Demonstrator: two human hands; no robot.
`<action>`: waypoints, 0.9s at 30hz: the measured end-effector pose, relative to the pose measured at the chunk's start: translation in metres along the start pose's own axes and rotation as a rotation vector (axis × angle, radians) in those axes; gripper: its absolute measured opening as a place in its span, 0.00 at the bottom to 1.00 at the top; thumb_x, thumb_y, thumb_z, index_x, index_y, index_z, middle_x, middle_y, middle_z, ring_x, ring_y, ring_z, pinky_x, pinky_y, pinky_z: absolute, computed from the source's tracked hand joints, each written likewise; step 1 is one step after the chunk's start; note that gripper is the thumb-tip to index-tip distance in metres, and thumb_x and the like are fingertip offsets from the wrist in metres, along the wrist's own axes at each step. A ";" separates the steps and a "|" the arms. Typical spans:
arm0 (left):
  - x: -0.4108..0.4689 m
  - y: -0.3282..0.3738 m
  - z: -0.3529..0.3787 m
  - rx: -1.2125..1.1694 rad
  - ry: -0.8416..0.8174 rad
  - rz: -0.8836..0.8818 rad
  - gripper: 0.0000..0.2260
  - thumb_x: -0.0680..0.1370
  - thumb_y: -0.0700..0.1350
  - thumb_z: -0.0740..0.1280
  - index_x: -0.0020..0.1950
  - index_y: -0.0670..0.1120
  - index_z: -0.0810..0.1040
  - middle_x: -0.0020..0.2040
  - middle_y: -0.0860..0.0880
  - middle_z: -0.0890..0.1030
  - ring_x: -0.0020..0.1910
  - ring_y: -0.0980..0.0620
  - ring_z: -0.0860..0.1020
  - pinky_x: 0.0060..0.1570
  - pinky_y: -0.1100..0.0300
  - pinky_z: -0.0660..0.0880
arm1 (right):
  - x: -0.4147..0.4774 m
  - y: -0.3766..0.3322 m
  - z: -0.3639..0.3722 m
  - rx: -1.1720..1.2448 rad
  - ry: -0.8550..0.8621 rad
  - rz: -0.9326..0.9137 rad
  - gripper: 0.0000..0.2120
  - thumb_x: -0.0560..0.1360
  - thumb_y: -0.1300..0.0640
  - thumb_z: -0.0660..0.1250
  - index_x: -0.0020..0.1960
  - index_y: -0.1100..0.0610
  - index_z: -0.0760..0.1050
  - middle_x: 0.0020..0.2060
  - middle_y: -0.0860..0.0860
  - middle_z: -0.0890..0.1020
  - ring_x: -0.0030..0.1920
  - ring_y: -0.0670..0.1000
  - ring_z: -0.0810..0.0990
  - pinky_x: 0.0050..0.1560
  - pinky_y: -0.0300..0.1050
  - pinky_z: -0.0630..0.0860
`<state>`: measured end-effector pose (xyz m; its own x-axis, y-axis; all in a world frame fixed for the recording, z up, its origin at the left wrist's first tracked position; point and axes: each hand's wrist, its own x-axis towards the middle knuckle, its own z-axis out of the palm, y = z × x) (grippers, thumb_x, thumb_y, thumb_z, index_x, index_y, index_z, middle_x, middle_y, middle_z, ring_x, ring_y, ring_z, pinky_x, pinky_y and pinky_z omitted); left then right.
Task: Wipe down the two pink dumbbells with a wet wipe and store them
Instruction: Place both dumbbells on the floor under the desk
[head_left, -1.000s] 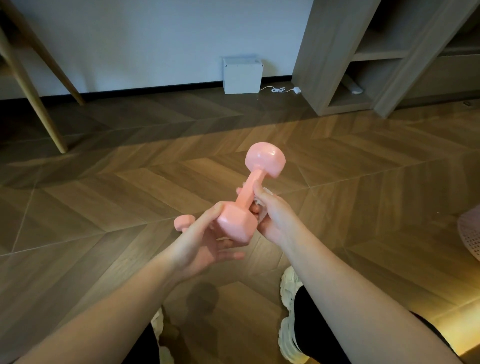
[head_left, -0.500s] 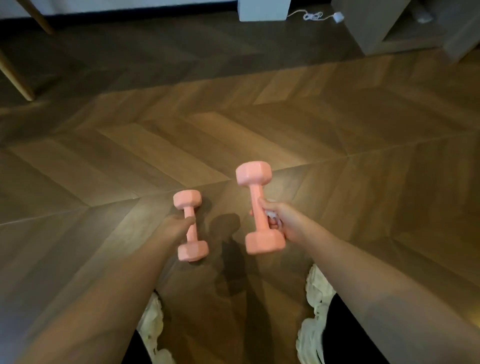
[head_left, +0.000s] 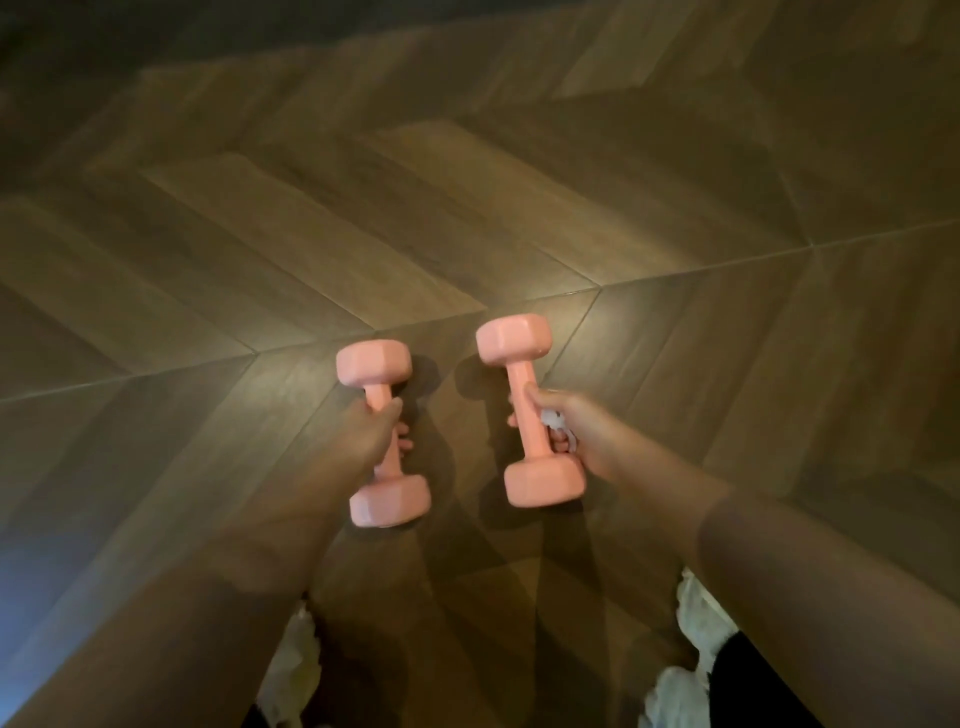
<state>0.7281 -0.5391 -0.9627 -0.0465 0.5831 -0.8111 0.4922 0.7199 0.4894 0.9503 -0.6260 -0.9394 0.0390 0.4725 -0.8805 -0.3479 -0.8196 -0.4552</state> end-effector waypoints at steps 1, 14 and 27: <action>0.004 -0.003 0.001 -0.016 0.003 -0.004 0.09 0.85 0.47 0.60 0.56 0.41 0.72 0.41 0.43 0.78 0.37 0.47 0.78 0.45 0.49 0.79 | 0.005 0.002 -0.001 0.009 -0.001 0.012 0.20 0.81 0.50 0.61 0.68 0.60 0.73 0.46 0.54 0.83 0.45 0.51 0.79 0.51 0.47 0.74; -0.092 0.097 0.010 -0.026 -0.149 0.110 0.09 0.83 0.49 0.61 0.47 0.46 0.73 0.31 0.49 0.77 0.27 0.54 0.77 0.33 0.55 0.75 | -0.089 -0.074 -0.031 0.098 0.005 0.046 0.13 0.80 0.47 0.63 0.55 0.55 0.78 0.38 0.49 0.85 0.44 0.51 0.80 0.48 0.48 0.74; -0.347 0.342 0.074 -0.071 -0.291 0.034 0.07 0.83 0.51 0.62 0.58 0.48 0.72 0.38 0.46 0.77 0.34 0.49 0.76 0.39 0.51 0.77 | -0.344 -0.274 -0.148 0.091 0.085 0.040 0.16 0.79 0.43 0.63 0.54 0.54 0.81 0.37 0.46 0.87 0.35 0.49 0.79 0.39 0.45 0.74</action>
<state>0.9770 -0.5234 -0.5381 0.2252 0.4824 -0.8465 0.4262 0.7325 0.5308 1.1711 -0.6118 -0.5309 0.1013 0.4072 -0.9077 -0.4343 -0.8028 -0.4086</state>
